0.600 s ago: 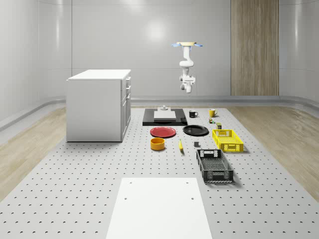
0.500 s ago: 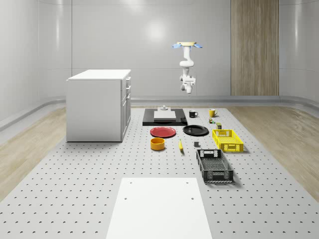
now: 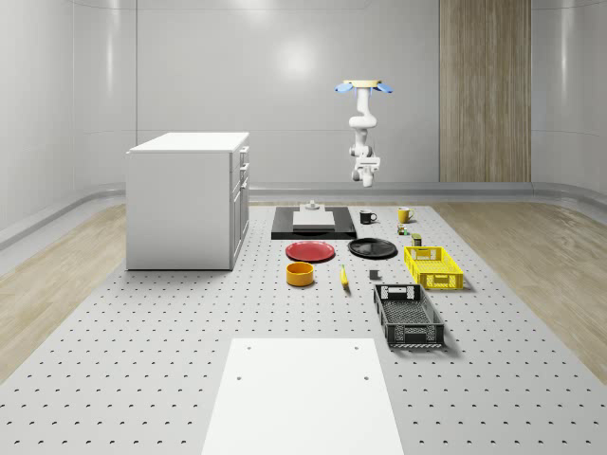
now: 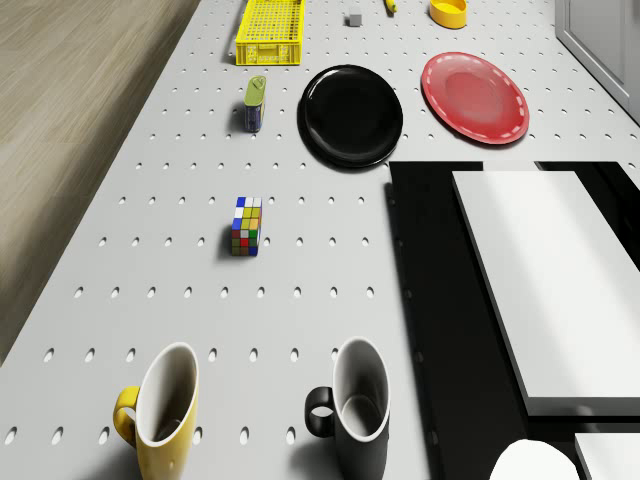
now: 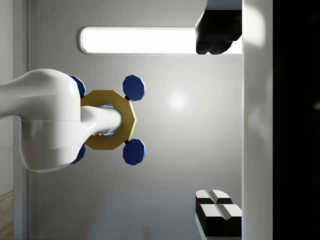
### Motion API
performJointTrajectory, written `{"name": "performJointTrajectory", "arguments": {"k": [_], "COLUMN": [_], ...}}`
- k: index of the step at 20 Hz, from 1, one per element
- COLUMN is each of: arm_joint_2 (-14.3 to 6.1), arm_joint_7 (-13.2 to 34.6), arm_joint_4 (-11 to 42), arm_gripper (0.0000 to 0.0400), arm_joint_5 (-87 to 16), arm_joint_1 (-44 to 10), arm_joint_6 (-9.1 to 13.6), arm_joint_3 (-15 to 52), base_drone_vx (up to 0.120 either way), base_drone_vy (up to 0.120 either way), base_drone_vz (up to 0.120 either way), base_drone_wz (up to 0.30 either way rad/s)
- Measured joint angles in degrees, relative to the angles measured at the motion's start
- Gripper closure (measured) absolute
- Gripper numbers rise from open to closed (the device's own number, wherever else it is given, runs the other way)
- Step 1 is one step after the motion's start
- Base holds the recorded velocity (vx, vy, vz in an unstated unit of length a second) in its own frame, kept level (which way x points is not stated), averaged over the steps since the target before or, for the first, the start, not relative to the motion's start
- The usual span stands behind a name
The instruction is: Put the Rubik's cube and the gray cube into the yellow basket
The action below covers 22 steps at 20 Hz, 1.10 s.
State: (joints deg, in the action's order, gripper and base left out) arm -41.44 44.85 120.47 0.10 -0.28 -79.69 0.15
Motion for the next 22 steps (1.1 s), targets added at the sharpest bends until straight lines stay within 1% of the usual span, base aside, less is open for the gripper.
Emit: {"name": "performJointTrajectory", "arguments": {"k": [4, 8, 22], "arm_joint_2": [0.8, 1.12, 1.0], "arm_joint_7": [-0.02, -0.04, -0.08], "arm_joint_4": [-2.12, -3.06, -3.34], "arm_gripper": [0.0, 0.0, 0.0], "arm_joint_5": [0.02, 0.03, 0.03], "arm_joint_1": [-0.05, -0.09, -0.19], "arm_joint_6": [1.14, 1.58, 1.37], "arm_joint_3": [0.03, 0.05, 0.14], "base_drone_vx": [0.12, 0.12, 0.12], "base_drone_vy": [0.12, 0.12, 0.12], "base_drone_vz": [0.0, 0.0, 0.0], "base_drone_wz": [0.0, 0.0, 0.0]}}
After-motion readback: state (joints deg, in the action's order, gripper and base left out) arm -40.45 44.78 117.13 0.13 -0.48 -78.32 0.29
